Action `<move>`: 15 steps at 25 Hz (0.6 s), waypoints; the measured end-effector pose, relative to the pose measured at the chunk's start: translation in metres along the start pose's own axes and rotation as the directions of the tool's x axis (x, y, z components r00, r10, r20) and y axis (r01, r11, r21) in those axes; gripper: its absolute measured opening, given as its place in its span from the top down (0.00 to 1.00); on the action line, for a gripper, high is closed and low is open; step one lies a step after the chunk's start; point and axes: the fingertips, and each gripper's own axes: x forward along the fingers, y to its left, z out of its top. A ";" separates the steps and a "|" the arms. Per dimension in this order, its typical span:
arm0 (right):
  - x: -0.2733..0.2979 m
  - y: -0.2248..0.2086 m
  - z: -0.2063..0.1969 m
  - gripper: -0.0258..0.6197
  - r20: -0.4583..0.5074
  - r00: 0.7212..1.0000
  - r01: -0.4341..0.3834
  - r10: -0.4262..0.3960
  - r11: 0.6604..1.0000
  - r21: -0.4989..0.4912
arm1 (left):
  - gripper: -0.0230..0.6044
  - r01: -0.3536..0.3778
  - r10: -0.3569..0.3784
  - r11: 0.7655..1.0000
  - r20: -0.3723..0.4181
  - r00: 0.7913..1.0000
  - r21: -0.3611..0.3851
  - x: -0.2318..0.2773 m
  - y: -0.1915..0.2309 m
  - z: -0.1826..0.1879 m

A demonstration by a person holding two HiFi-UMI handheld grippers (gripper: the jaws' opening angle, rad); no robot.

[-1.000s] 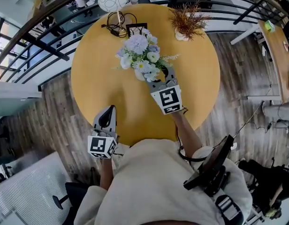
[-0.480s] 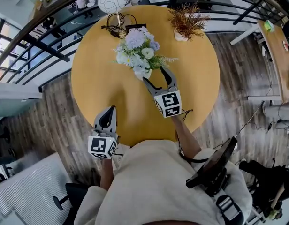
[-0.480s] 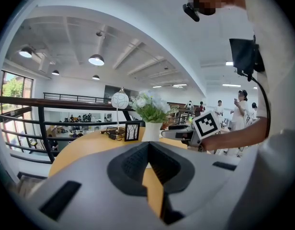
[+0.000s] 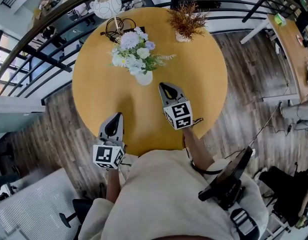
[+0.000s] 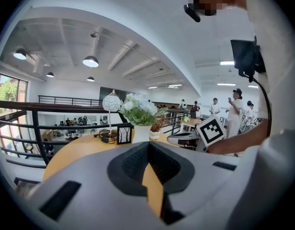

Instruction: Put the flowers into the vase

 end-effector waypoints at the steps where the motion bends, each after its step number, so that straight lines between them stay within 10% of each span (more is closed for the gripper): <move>1: -0.006 0.003 0.000 0.95 0.005 1.000 -0.016 0.016 1.000 0.000 | 0.95 0.006 -0.006 1.000 0.003 1.000 0.004 0.000 -0.006 0.000; 15: -0.130 0.042 -0.022 0.95 0.038 0.999 0.000 0.001 1.000 -0.030 | 0.95 0.122 -0.126 0.990 0.074 0.989 0.064 -0.029 -0.083 -0.001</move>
